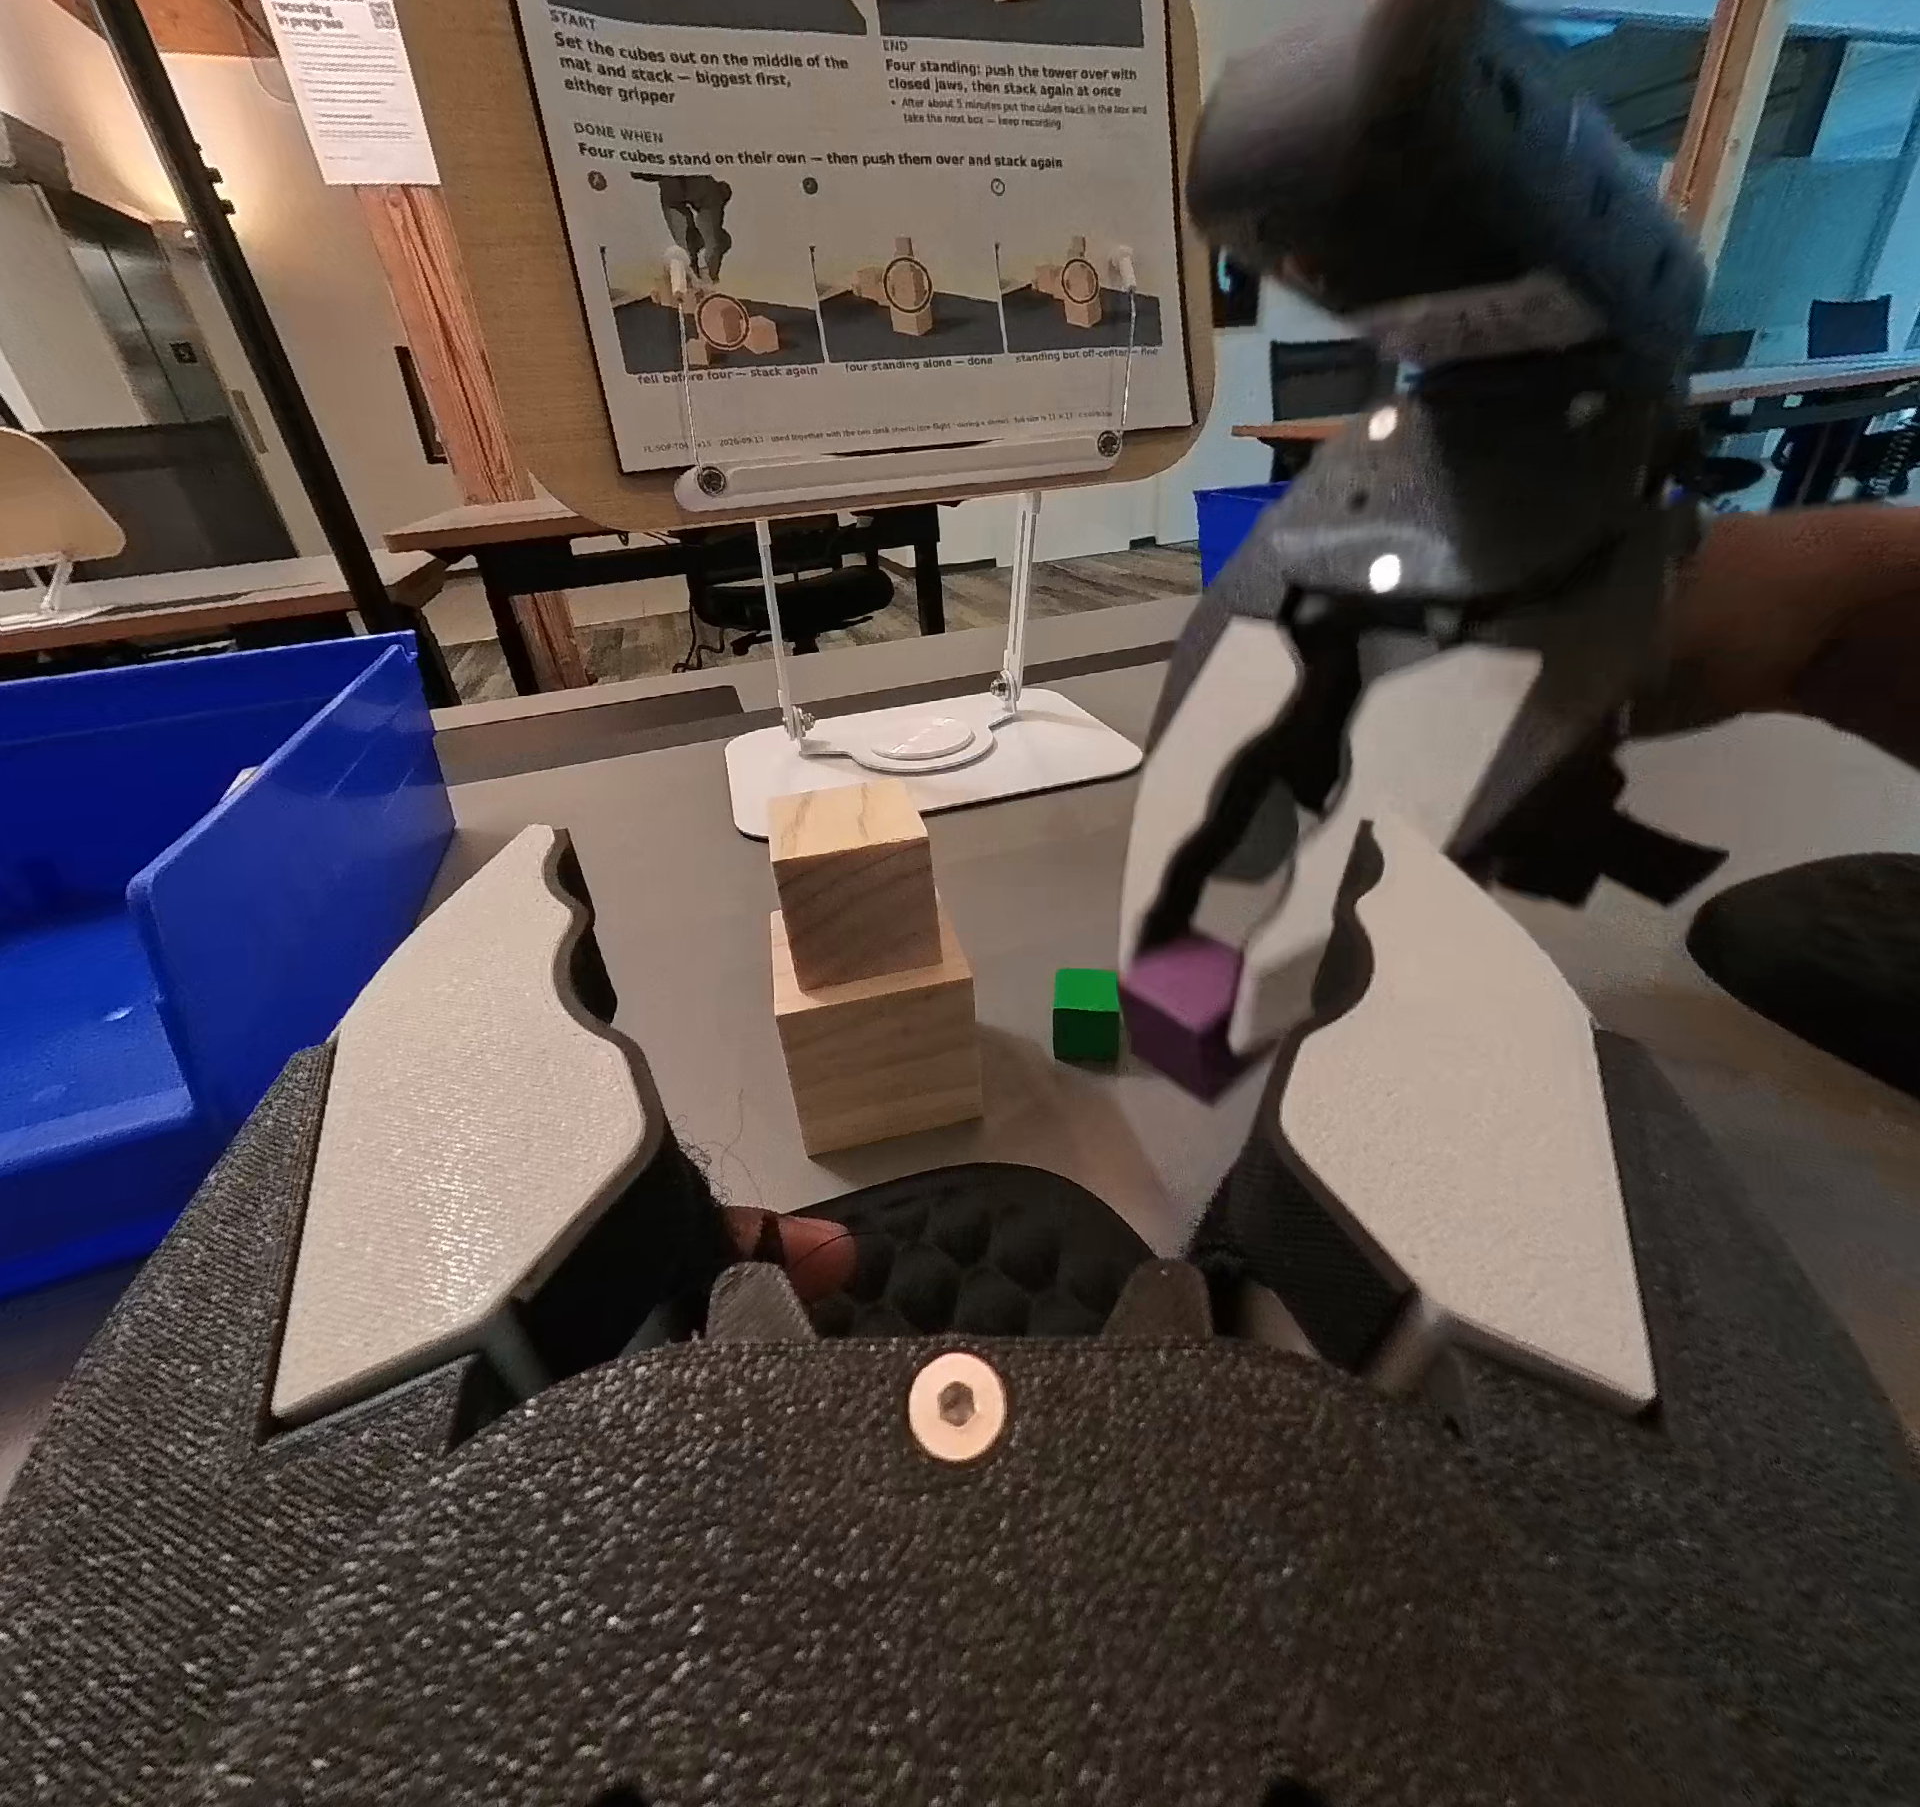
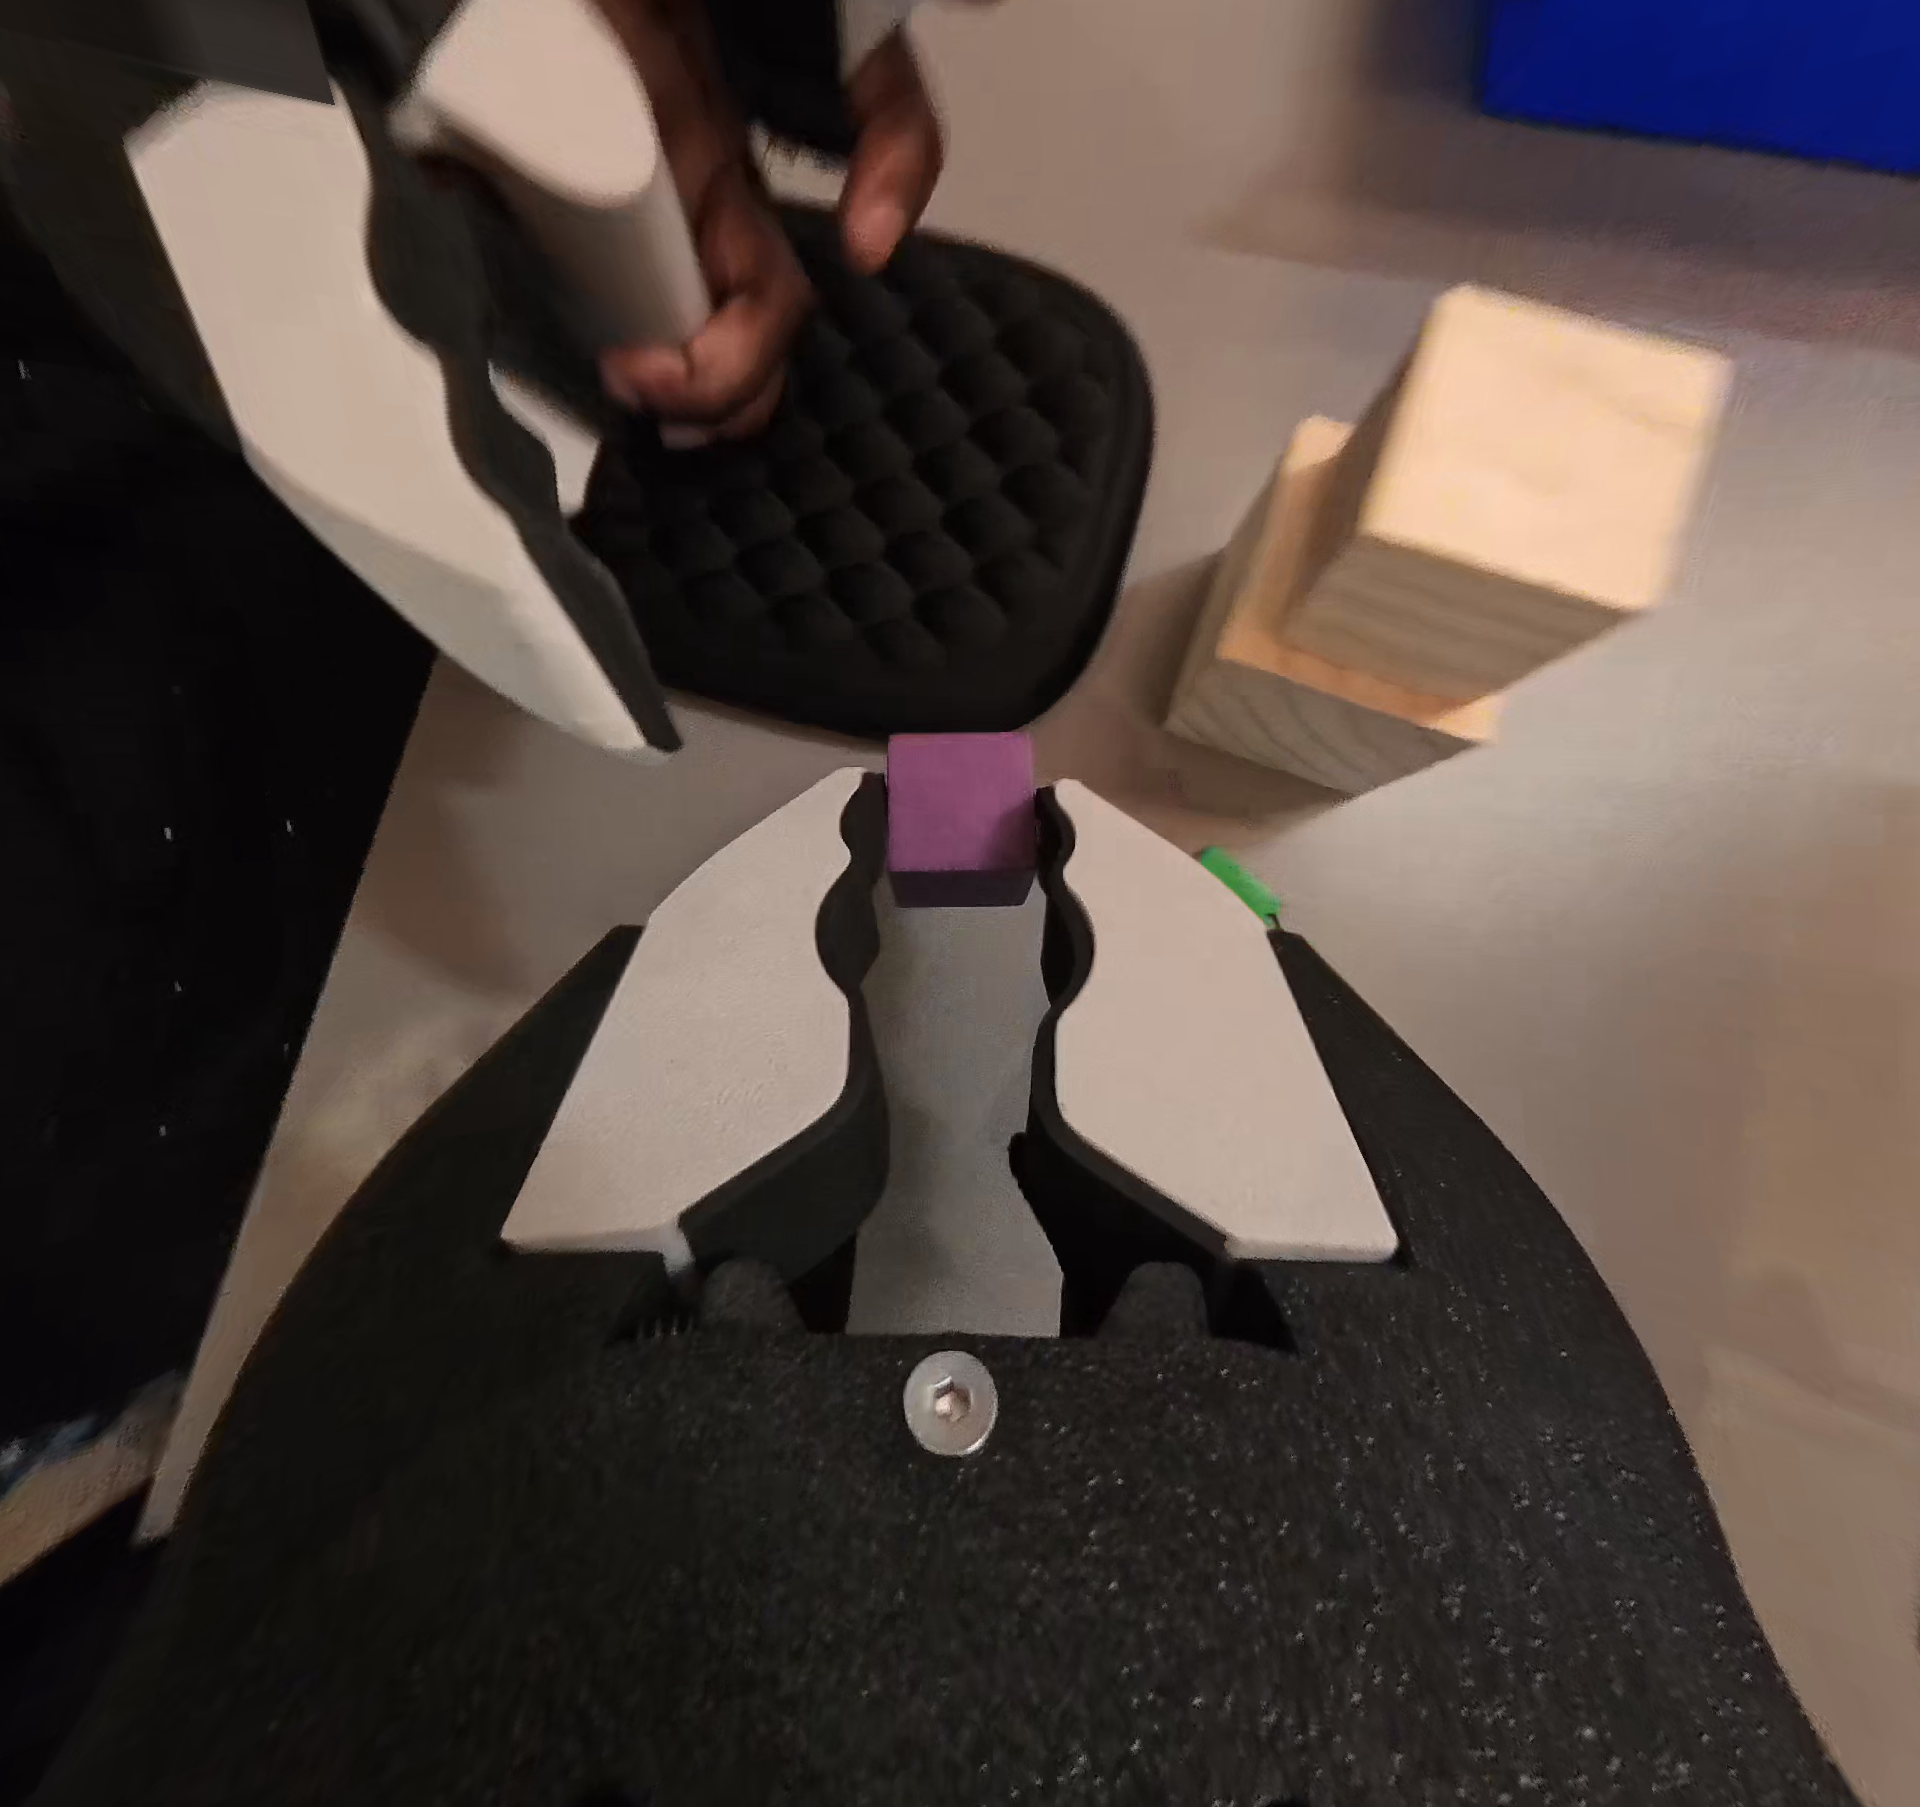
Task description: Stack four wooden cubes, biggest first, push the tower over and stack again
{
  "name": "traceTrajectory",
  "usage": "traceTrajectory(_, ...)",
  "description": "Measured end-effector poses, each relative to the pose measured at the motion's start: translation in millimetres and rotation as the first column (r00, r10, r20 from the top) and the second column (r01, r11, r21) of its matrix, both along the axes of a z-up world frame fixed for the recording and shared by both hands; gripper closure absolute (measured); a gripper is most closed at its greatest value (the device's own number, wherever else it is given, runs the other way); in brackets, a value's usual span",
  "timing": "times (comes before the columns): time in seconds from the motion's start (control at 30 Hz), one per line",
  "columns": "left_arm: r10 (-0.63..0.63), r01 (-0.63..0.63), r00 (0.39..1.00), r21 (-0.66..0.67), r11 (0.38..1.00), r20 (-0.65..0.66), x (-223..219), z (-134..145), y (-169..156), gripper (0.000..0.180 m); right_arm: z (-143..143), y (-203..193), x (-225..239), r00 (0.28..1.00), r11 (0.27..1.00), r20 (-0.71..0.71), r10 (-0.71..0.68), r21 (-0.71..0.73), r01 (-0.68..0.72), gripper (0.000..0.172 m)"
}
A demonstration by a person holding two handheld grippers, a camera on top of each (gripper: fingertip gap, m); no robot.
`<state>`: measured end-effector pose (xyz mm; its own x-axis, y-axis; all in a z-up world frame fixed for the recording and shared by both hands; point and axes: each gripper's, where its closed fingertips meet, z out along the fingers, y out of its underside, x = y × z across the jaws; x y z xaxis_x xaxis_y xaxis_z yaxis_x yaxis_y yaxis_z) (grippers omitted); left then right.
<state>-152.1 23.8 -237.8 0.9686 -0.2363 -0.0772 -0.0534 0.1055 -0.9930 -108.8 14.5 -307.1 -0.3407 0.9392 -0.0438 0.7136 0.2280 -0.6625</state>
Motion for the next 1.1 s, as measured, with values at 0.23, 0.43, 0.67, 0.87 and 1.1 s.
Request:
traceTrajectory(0.23, 0.001, -0.001, 1.000, 0.000, 1.000, -0.004, 0, 0, 0, 0.049, 62, 41, -34, 0.962, 0.973, -0.146, -0.232, -0.012, 0.232, 0.145)
traceTrajectory(0.43, -0.001, 0.001, 1.000, -0.001, 1.000, 0.003, 0, 0, 0, 0.049, 66, 63, -61, 0.924, 0.937, -0.154, -0.349, -0.020, 0.350, 0.145)
traceTrajectory(0.67, -0.003, 0.003, 1.000, -0.002, 1.000, 0.004, 0, 0, 0, 0.049, 56, 66, -70, 0.915, 0.924, -0.129, -0.383, -0.047, 0.380, 0.145)
traceTrajectory(0.87, -0.004, 0.004, 1.000, 0.000, 1.000, 0.006, 0, 0, 0, 0.050, 54, 66, -71, 0.913, 0.925, -0.148, -0.380, -0.039, 0.379, 0.145)
traceTrajectory(1.1, -0.005, 0.005, 1.000, 0.000, 1.000, 0.006, 0, 0, -1, 0.050, 52, 66, -72, 0.917, 0.929, -0.149, -0.370, -0.044, 0.367, 0.145)
